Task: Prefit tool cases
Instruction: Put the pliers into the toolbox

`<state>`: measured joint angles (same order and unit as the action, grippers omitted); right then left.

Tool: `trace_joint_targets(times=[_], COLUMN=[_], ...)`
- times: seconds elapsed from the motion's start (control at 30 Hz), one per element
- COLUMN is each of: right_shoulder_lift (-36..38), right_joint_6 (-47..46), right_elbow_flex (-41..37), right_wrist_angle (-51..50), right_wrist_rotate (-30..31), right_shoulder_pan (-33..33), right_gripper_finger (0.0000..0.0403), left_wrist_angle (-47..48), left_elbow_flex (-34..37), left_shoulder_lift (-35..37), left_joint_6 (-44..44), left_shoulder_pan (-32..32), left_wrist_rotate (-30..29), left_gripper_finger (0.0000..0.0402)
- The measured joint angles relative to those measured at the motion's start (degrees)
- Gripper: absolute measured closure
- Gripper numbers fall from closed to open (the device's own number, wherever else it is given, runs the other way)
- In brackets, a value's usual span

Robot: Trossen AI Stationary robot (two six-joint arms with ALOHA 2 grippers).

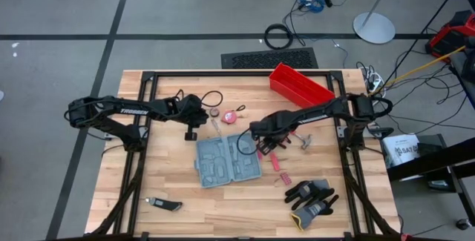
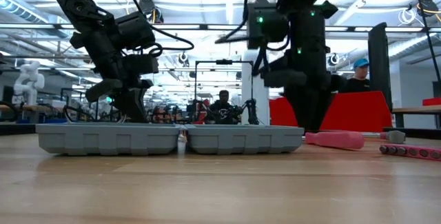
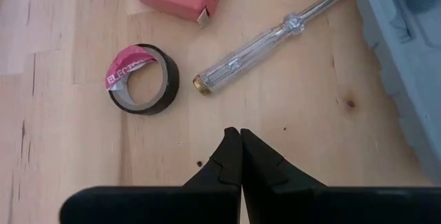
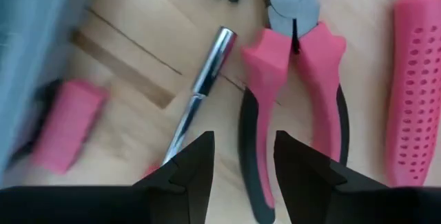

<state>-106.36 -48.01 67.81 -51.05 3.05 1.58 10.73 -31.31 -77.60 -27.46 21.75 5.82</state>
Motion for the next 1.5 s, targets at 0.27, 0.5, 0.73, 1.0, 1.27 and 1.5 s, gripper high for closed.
trace_joint_targets(times=[0.27,0.5,0.73,1.0,1.27,1.5], right_shoulder_lift=[-5.7,-5.2,-0.7,1.5,2.3,6.3], right_joint_6=[2.7,-1.4,-5.3,-7.0,-10.4,-16.5], right_elbow_flex=[0.4,0.1,-0.4,-0.2,-0.2,-0.1], right_wrist_angle=[1.2,2.5,2.2,5.4,7.5,10.5], right_wrist_rotate=[-2.9,-0.7,5.0,5.4,2.2,3.0], right_shoulder_pan=[0.4,0.1,0.0,-0.7,-3.7,-7.0], right_gripper_finger=[0.0299,0.0363,0.0363,0.0363,0.0363,0.0363], left_wrist_angle=[-0.5,-1.0,-0.8,-0.6,0.1,-1.6], left_elbow_flex=[0.0,0.0,0.0,0.0,0.7,3.6], left_shoulder_lift=[0.0,0.0,0.0,0.0,0.0,0.0], left_joint_6=[0.0,0.2,0.2,1.9,4.2,5.9], left_shoulder_pan=[0.0,0.0,0.0,0.0,0.0,0.0], left_wrist_rotate=[0.0,0.0,0.0,0.0,0.0,4.4], left_gripper_finger=[0.04,0.04,0.04,0.04,0.04,0.04])
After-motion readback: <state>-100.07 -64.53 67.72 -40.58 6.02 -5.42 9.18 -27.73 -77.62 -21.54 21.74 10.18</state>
